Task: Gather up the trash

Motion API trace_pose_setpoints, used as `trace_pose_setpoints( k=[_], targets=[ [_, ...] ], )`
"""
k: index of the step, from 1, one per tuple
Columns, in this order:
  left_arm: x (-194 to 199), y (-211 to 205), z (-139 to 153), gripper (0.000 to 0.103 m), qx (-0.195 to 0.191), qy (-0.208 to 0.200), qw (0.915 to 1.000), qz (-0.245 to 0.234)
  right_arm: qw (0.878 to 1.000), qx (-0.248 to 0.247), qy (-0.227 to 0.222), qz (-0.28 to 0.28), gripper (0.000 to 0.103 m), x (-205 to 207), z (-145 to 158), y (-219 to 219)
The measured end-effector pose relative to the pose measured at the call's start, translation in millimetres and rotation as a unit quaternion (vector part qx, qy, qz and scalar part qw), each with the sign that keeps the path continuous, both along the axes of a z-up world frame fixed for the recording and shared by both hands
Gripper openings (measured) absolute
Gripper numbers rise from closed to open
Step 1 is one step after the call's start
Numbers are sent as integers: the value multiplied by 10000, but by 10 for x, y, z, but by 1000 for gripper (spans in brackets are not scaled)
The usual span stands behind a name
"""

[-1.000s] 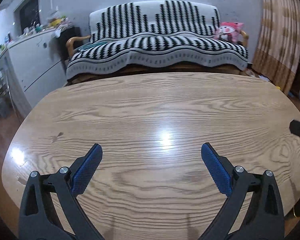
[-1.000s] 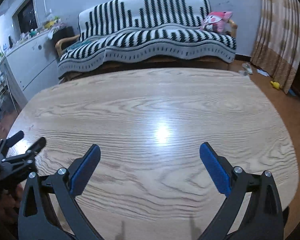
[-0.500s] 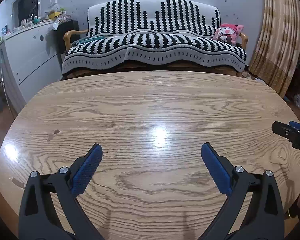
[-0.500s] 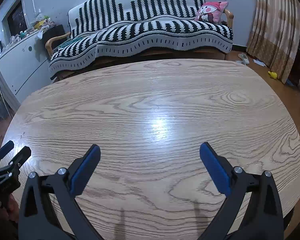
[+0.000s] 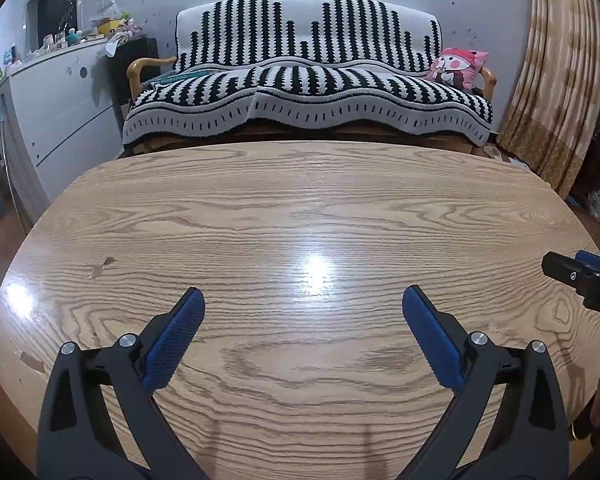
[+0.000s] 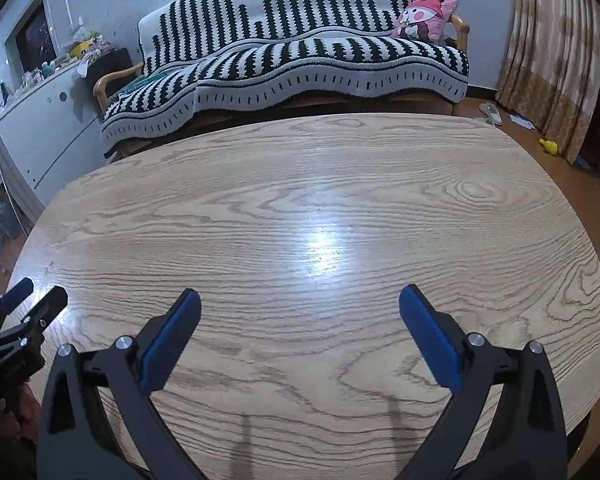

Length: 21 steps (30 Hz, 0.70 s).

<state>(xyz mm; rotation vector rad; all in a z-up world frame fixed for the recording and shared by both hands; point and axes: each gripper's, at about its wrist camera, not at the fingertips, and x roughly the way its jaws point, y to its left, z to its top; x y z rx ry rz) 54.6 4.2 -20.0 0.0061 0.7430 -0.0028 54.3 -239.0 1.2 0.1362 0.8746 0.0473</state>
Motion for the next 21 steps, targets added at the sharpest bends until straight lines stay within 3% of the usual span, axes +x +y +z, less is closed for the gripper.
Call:
trace_pose_setpoints(
  k=[21],
  targets=[
    [-70,-27,-48,96,-49,49,10000,1,10000,-74,-18,-8,96,-41,14,20]
  ],
)
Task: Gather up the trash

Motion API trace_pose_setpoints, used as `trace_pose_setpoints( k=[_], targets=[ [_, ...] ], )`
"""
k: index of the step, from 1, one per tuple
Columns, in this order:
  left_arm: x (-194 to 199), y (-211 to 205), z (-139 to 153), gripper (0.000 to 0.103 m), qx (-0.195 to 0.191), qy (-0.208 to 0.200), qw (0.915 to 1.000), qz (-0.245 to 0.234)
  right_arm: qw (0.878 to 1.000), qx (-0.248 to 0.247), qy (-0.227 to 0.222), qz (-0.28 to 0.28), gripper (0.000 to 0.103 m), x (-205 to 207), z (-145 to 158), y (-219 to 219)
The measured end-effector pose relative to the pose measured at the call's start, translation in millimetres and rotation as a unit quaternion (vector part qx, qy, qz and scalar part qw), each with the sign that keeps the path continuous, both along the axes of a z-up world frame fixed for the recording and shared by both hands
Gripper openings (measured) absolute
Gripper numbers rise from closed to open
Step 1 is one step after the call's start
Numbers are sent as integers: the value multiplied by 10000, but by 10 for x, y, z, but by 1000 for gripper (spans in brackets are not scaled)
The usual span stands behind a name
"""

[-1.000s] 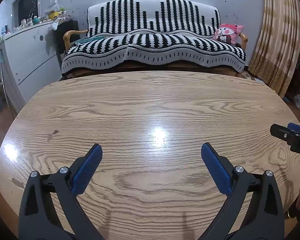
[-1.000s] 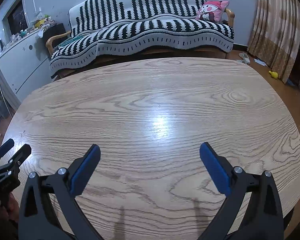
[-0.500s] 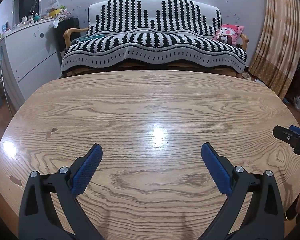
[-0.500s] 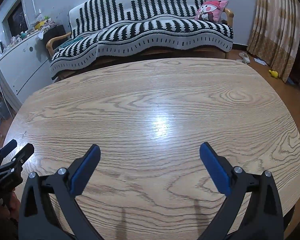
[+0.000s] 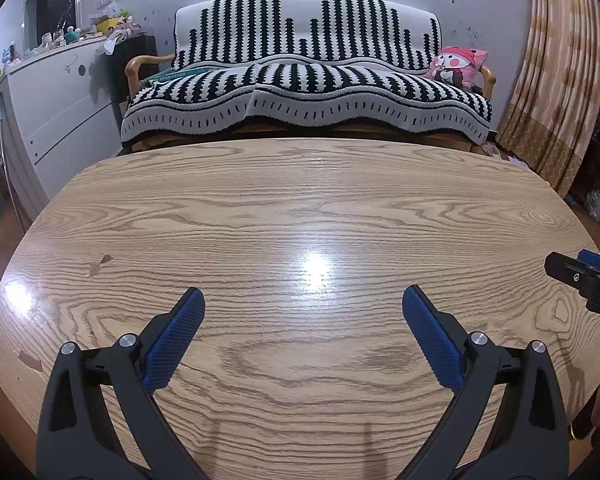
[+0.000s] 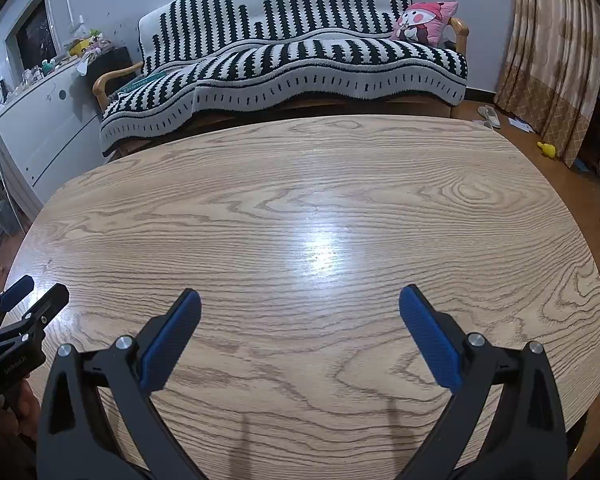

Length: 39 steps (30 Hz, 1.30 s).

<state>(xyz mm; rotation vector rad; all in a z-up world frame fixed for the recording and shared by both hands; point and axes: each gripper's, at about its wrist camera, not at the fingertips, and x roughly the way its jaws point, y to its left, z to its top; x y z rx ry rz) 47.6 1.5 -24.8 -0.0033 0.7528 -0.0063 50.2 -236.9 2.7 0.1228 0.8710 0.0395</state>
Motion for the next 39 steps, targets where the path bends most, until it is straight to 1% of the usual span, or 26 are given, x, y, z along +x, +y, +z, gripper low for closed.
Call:
trace_pose_setpoints(
  k=[29,39],
  targets=[
    [12,-8,-2,96,6,34,10000,-13,10000,-28,37,-24,96,3,-29,31],
    [33,22,-79,96,43,133,9999,-14,10000,-45,68,-17,96,-5,-38,30]
  ],
)
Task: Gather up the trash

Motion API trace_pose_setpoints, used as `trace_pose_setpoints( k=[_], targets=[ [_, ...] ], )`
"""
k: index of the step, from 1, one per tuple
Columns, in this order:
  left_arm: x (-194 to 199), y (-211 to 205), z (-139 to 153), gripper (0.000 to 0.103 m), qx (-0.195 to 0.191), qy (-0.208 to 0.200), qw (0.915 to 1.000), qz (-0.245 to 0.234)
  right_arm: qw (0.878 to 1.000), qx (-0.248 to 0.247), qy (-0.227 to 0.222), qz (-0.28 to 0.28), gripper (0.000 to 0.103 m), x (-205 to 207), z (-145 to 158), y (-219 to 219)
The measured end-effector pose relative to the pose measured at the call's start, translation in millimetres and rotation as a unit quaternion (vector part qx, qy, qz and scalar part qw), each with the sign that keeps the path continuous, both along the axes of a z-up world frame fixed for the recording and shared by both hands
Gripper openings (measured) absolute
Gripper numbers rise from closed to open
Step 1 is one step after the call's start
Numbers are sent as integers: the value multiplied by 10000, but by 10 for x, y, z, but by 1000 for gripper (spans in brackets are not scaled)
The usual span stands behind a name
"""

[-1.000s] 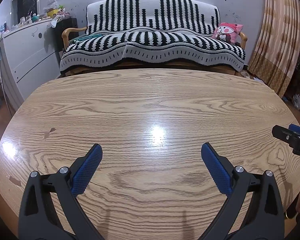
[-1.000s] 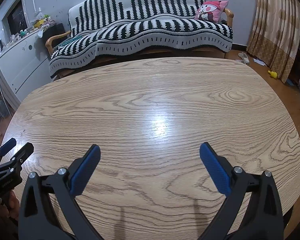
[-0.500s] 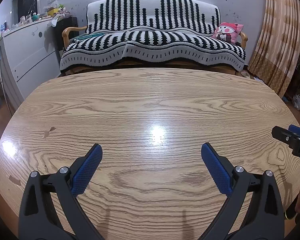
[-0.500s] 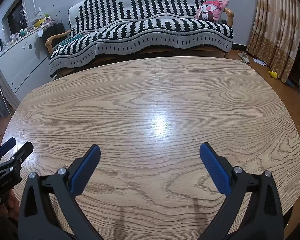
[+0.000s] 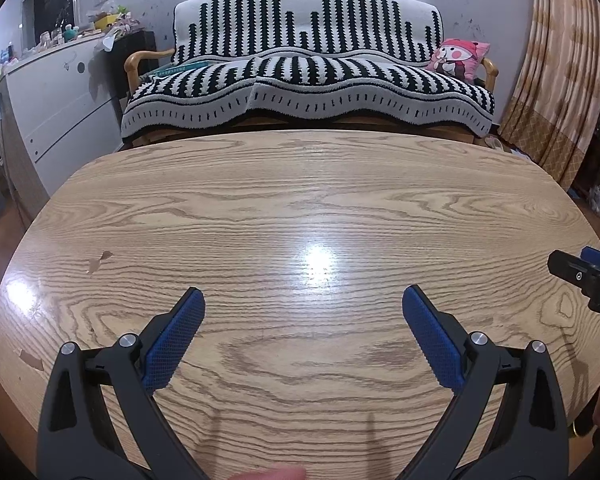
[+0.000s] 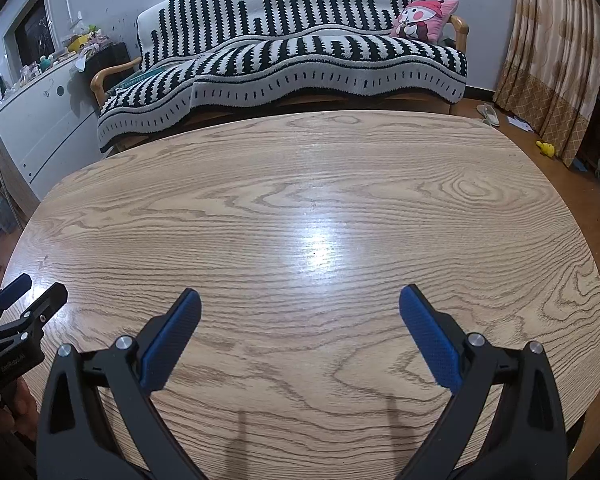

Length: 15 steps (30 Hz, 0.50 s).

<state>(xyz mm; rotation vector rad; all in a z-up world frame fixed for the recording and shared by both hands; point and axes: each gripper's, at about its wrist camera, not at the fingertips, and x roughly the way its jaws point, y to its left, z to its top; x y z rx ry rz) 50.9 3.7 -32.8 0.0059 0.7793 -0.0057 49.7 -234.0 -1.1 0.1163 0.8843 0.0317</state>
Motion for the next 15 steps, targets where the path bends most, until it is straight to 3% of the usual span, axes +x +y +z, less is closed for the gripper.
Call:
trace_pose_setpoints(
  k=[15],
  targets=[
    [31,48,12,96,-109,86,9999,30,9999,-2,53,-87,96,40,-33,-41]
  ],
)
